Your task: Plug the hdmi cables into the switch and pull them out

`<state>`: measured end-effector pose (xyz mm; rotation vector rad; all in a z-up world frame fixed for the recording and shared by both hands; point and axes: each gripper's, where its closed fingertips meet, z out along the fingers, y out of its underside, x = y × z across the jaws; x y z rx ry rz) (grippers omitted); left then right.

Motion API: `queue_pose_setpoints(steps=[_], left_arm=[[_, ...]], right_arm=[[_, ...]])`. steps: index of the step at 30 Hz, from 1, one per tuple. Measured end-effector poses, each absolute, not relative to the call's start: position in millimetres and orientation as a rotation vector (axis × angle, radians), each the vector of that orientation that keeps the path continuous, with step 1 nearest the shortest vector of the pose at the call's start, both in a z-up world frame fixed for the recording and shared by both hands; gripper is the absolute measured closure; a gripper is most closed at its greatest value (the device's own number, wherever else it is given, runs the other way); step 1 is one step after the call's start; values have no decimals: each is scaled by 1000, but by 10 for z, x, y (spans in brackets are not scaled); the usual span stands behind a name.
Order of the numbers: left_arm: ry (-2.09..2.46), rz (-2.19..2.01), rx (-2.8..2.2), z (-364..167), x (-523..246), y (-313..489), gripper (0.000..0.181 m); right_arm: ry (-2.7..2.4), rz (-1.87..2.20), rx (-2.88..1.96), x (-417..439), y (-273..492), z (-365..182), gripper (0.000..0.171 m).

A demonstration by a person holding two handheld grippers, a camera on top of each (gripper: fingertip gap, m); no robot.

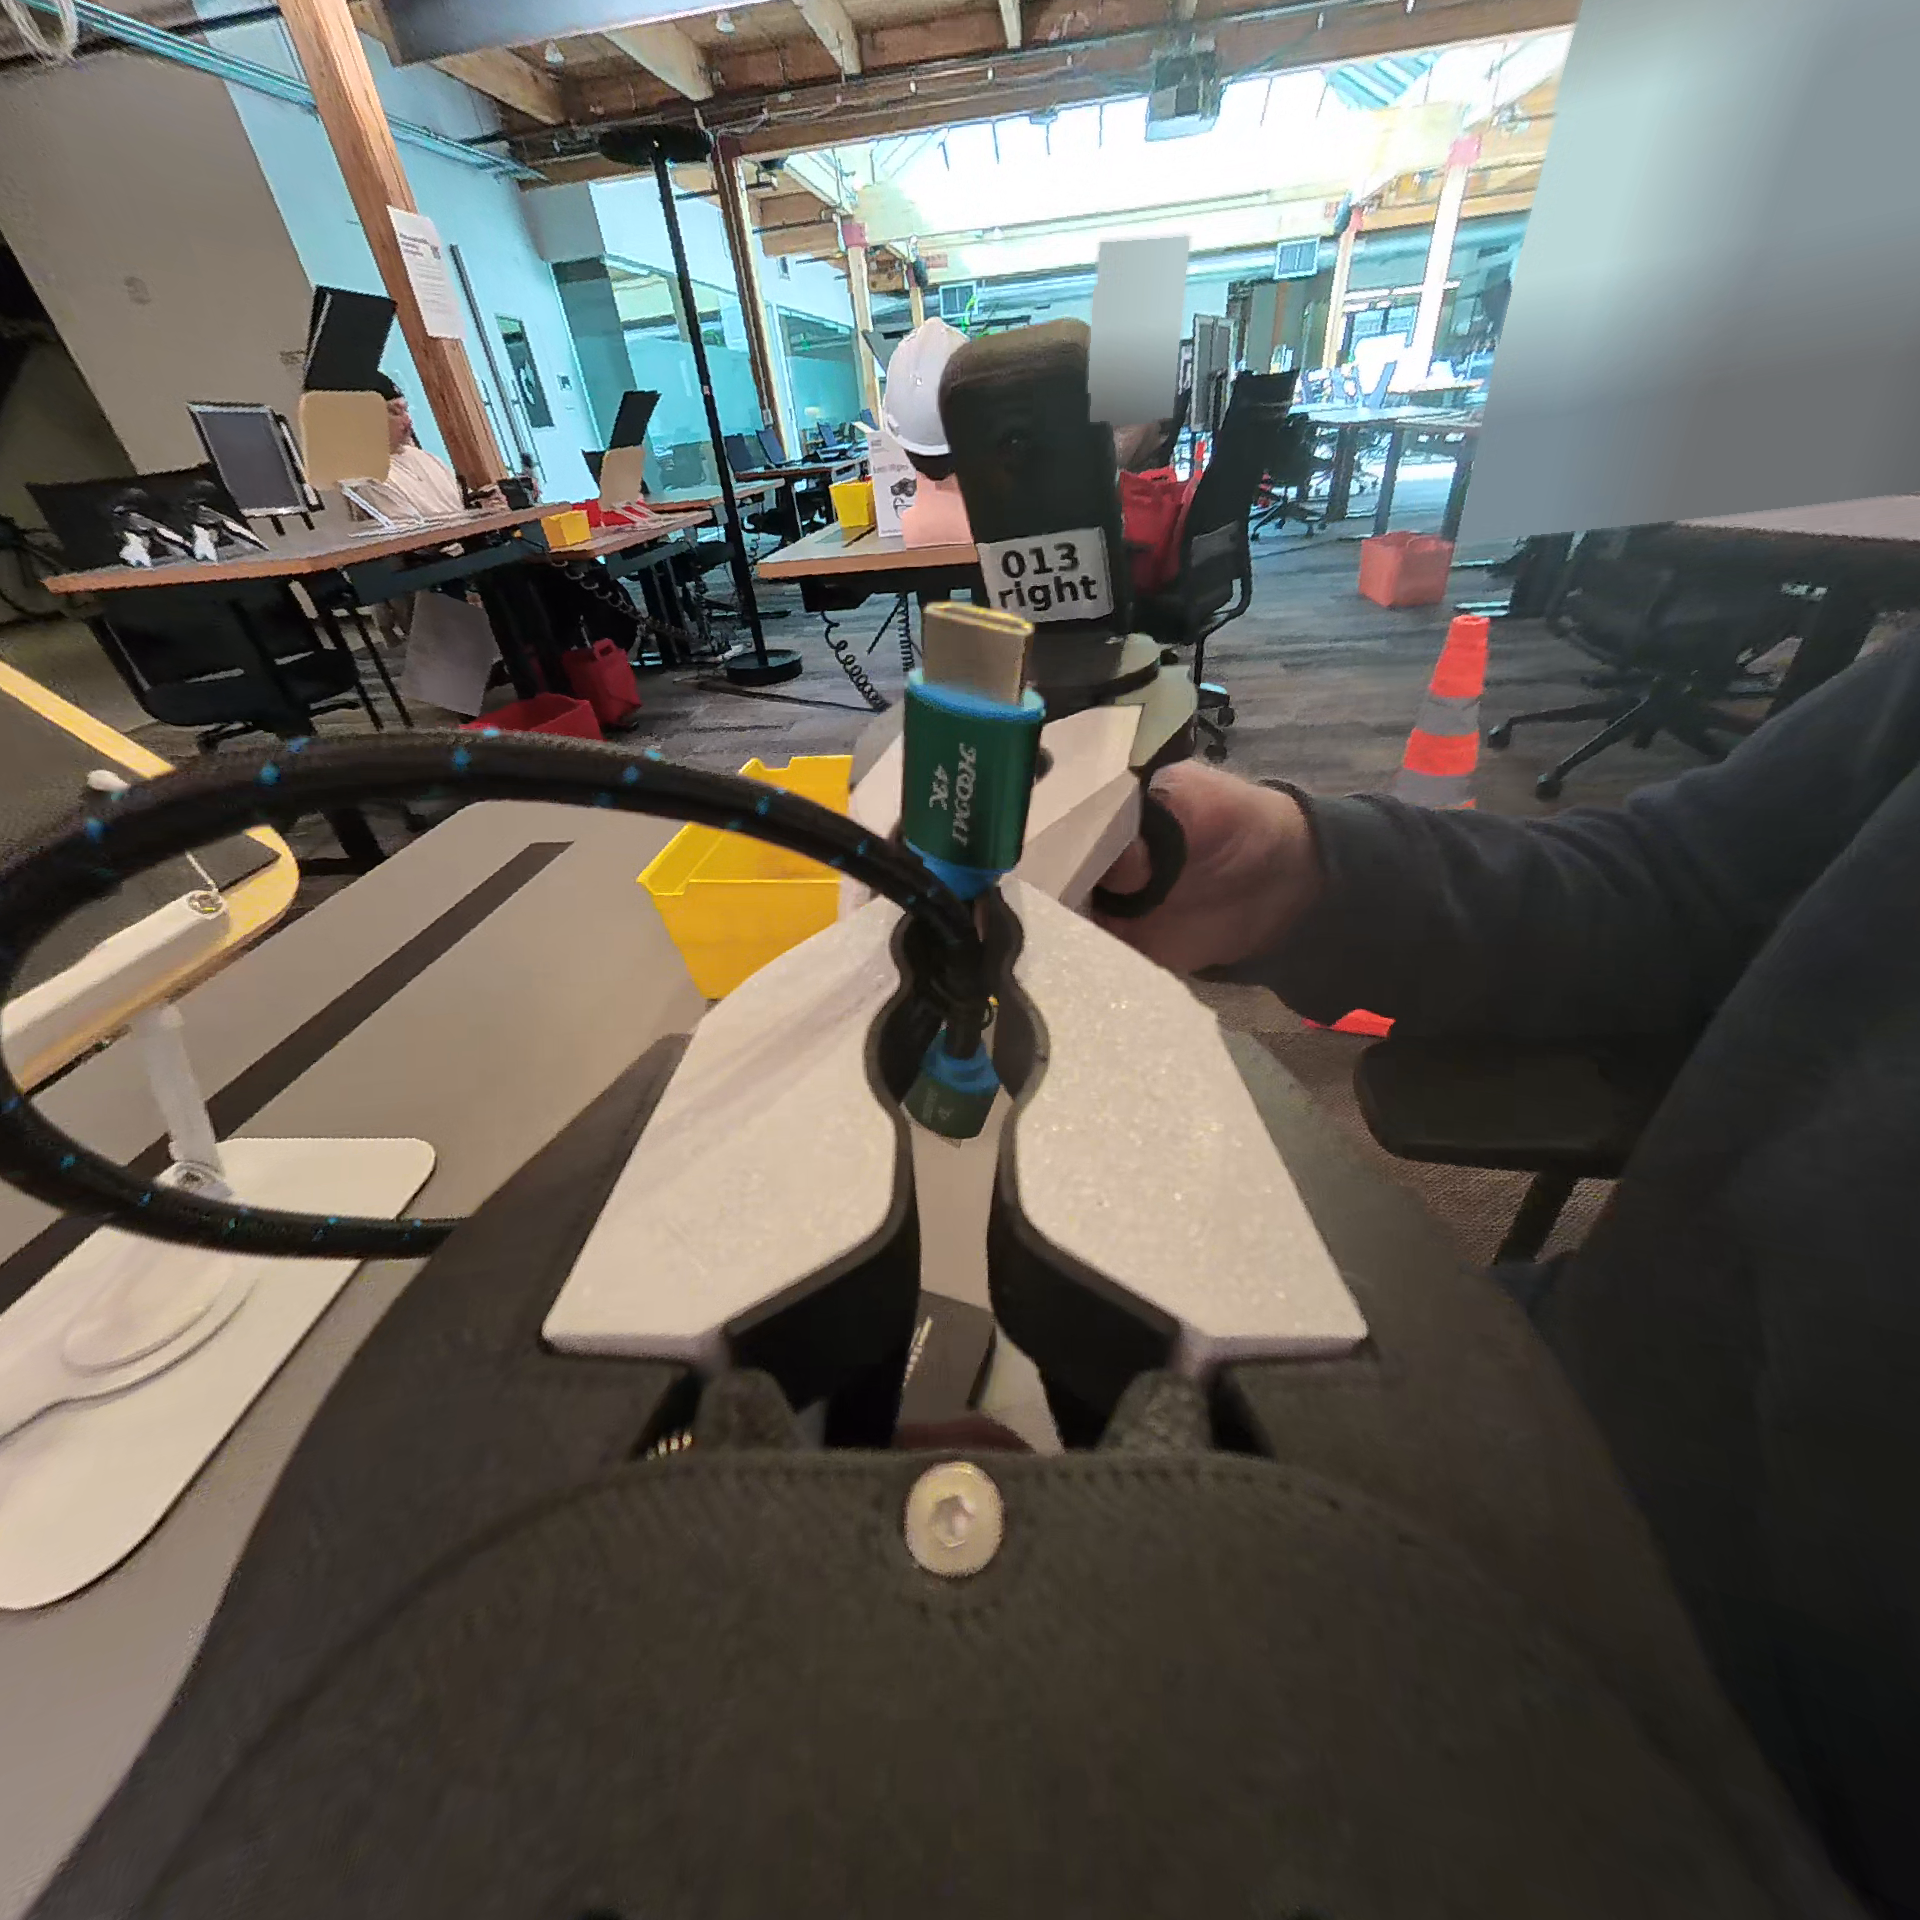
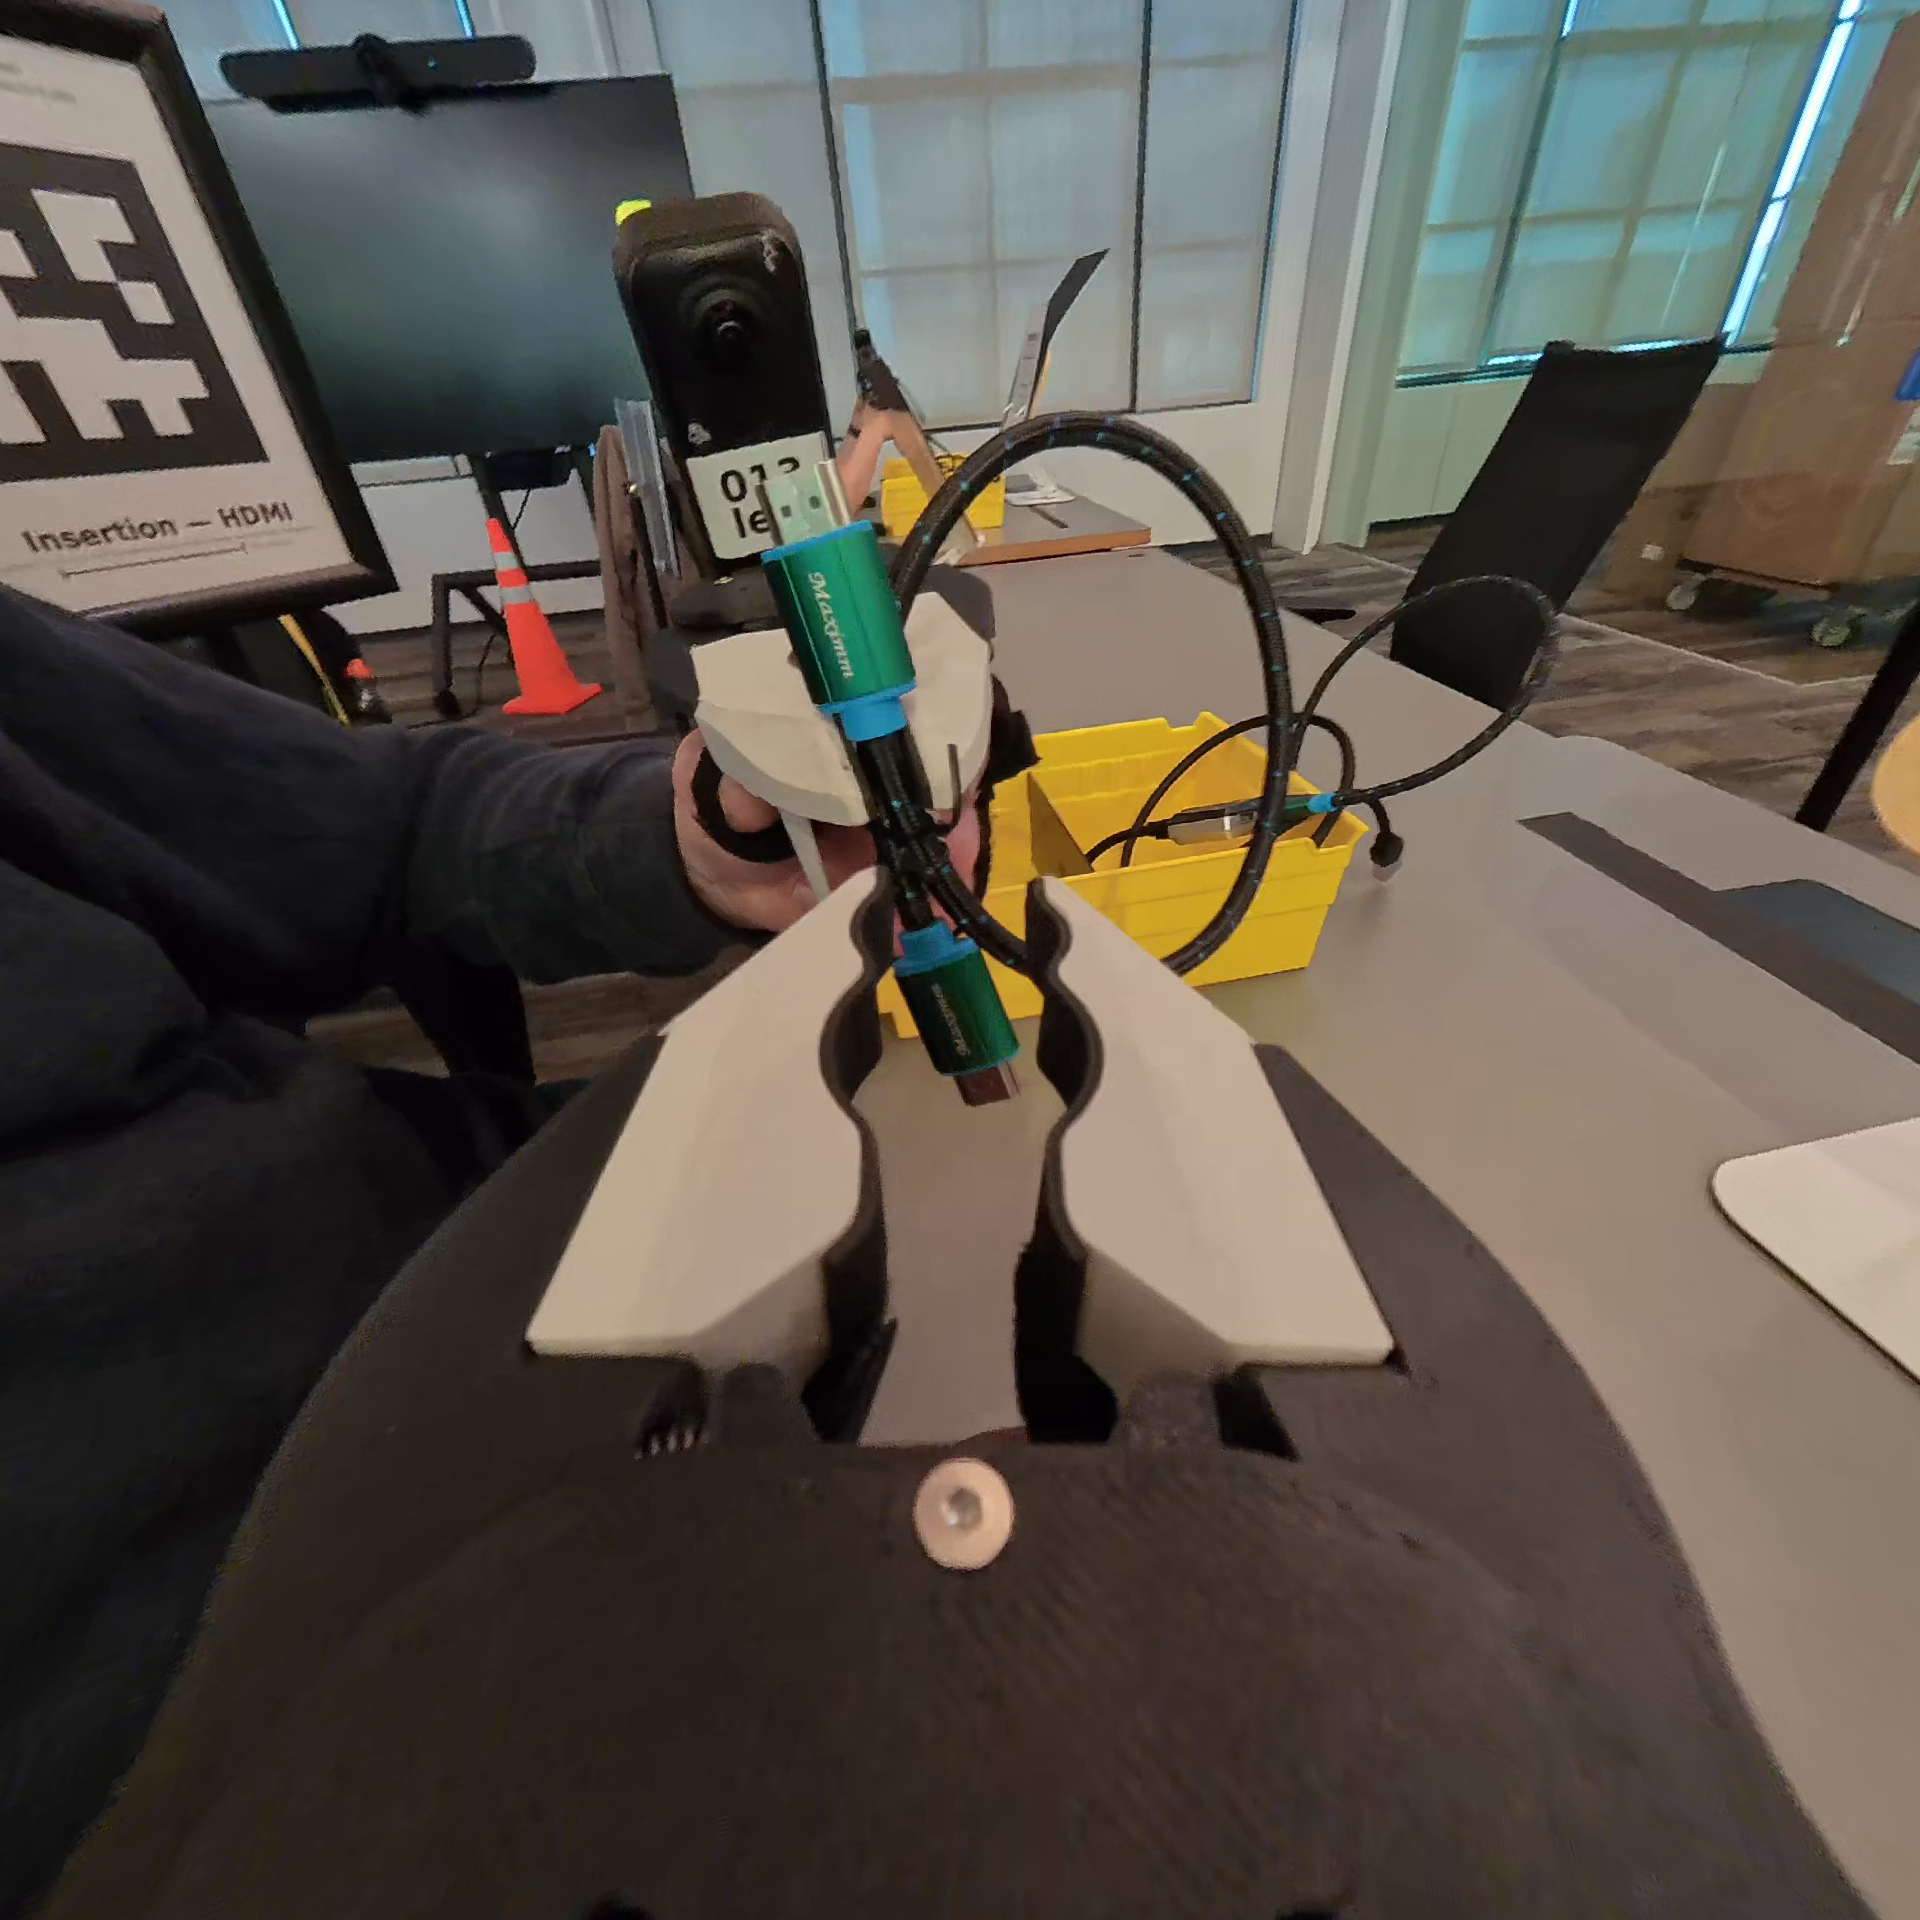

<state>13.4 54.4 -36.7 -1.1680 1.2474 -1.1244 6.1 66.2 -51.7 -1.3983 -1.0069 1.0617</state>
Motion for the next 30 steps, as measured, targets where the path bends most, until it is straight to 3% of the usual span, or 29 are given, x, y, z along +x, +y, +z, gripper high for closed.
queue_pose_setpoints(steps=[3,9,22,30], left_arm=[[1256,-1124,-1171,-399,161,525,172],[1261,-1121,-1174,-414,170,518,172],[1282,-1174,-1163,-393,152,482,164],[1259,-1216,-1184,-392,135,506,172]], right_arm=[[-1047,1035,-1381,29,618,-529,162],[-1059,1033,-1375,28,594,-526,171],[-1047,1046,-1347,97,598,-506,171],[-1037,1051,-1346,111,616,-514,171]])
